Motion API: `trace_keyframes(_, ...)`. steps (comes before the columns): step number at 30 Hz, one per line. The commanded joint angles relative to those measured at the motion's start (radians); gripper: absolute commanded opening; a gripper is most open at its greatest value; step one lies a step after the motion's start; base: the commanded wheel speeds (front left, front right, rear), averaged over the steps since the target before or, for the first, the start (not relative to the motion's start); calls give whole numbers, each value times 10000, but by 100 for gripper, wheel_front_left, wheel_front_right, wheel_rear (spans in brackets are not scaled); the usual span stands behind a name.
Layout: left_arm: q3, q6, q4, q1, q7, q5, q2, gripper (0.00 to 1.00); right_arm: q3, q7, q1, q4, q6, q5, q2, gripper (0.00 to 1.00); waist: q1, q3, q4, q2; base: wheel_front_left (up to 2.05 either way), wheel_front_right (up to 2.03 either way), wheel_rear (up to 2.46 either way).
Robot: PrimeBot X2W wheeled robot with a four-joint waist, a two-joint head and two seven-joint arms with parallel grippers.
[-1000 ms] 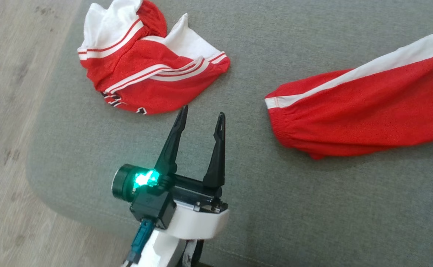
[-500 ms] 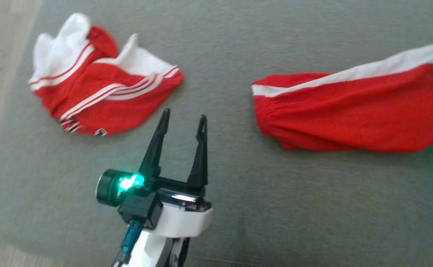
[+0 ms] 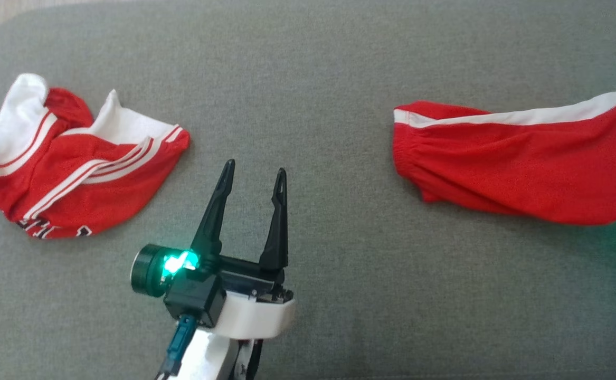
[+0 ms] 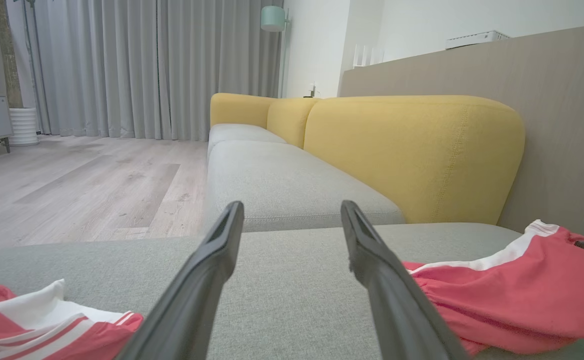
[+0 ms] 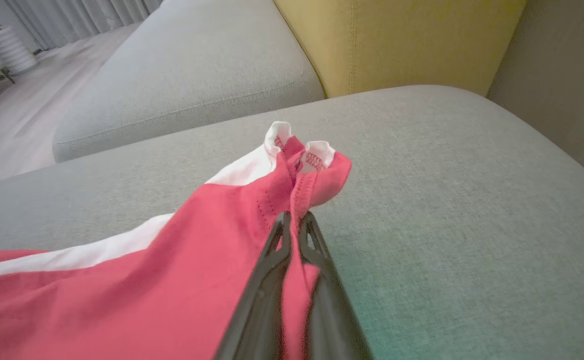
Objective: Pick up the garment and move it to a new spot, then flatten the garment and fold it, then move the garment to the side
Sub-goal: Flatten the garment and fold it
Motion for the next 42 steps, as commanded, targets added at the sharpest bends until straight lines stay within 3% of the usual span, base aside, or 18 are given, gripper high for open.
trace_keyframes(1, 293, -1, -283, -53, -49, 37, 5, 100, 4, -144, -60, -181, -7, -65, -204, 0, 0, -101, -44, 0, 0, 0, 0)
trace_keyframes(12, 498, -151, -119, 491, -49, -32, 5, 100, -120, -515, -433, -2364, -7, -1035, 478, 0, 0, -899, -110, 0, 0, 0, 0)
trace_keyframes(23, 534, -184, -199, 776, -49, -78, 5, 100, -626, 44, 695, -4099, -7, -3354, 3052, 0, 0, -985, 279, 0, 0, 0, 0)
trace_keyframes(24, 533, -187, -198, 785, -49, -82, 5, 100, -642, 172, 833, -4172, -7, -3755, 3282, 4, 0, -978, 311, 0, 0, 0, 0)
trace_keyframes(25, 526, -193, -193, 794, -49, -89, 5, 100, -688, 288, 1015, -4250, -7, -4085, 3578, 40, 0, -975, 348, 0, 0, 0, 0)
trace_keyframes(26, 514, -192, -181, 806, -49, -112, 5, 100, -723, 406, 1236, -4373, -7, -4317, 3914, 89, 0, -969, 386, 0, 0, 0, 0)
trace_keyframes(27, 499, -184, -175, 809, -49, -145, 5, 100, -746, 520, 1464, -4517, -7, -4559, 4191, 100, 0, -958, 425, 0, 0, 0, 0)
trace_keyframes(33, 491, -67, -179, 898, -49, -237, 5, 100, -2500, 144, 2845, -5733, -7, -6386, 5001, 100, 0, -1094, 589, 0, 0, 0, 0)
trace_keyframes(38, 573, -1, -156, 1157, -49, -323, 5, 100, -4447, -58, 4424, -6954, -7, -7464, 5043, 100, 0, -1459, 676, 0, 0, 0, 0)
trace_keyframes(42, 698, 75, -203, 1357, -49, -340, 5, 100, -5290, -236, 5260, -7240, -7, -7700, 5007, 100, 0, -1735, 710, 0, 0, 0, 0)
